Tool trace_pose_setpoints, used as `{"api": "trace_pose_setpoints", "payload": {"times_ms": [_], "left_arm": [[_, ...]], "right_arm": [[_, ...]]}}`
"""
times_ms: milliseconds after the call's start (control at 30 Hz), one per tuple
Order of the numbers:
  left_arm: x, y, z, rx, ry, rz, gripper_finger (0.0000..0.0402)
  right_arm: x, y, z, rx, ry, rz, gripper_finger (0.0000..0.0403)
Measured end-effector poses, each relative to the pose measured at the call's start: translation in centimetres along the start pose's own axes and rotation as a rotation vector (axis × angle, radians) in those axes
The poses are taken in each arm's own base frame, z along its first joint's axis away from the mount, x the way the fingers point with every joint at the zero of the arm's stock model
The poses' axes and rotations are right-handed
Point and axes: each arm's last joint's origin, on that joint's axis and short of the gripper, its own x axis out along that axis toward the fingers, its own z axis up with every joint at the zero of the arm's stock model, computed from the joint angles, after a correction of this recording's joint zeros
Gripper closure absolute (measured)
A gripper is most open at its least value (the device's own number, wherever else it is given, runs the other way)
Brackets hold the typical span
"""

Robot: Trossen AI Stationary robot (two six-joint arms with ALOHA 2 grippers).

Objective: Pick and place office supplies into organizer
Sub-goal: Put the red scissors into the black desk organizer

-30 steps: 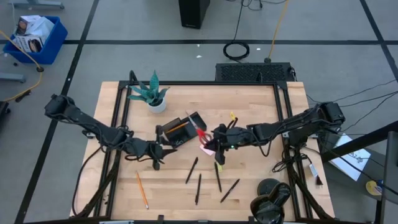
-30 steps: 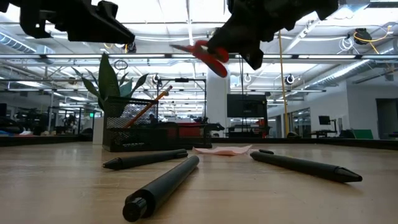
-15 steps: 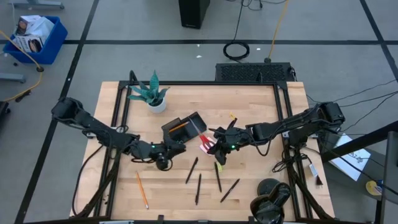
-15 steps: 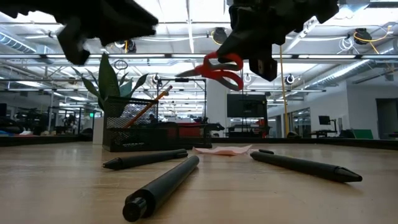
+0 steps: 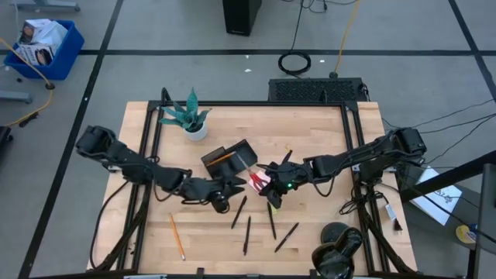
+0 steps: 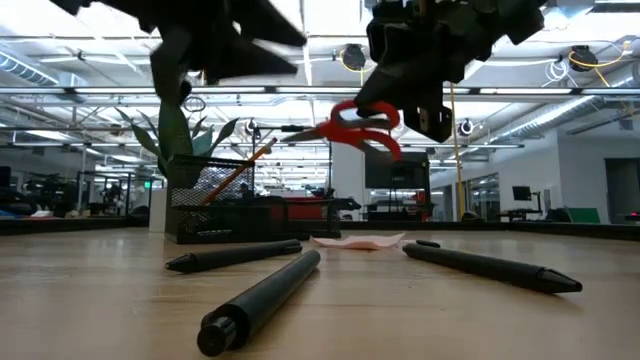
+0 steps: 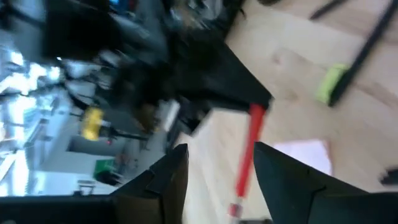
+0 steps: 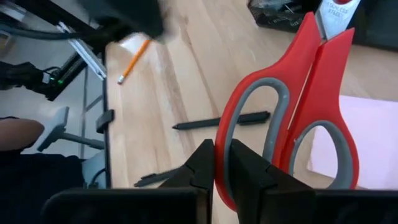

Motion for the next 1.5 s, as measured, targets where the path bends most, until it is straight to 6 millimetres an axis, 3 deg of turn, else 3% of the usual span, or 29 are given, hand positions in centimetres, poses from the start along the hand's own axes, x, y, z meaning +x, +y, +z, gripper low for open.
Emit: {"api": "trace_pose_setpoints", "payload": {"times_ms": [133,533,900,1500], "left_arm": [[0.6,0.0,-0.4,0.002,-0.019,-0.100,0.0221],[2.7,0.8,-0.5,-0.013,-0.078,-0.158,0.0226],[5.6,-0.7,-0.4,0.021,-0.024,-0.212,0.0227],[6.0,-0.6,-0.9,-0.026,-0.048,-0.247,0.0237]], "right_arm": [[0.0,0.2,-0.1,-0.006,0.004,0.006,0.0377],[0.2,0.1,-0.2,-0.004,0.008,0.002,0.0377],[0.9,-0.2,-0.4,0.005,0.019,0.000,0.0377],[2.1,0.2,-0.6,-0.015,0.014,0.084,0.0376]]}}
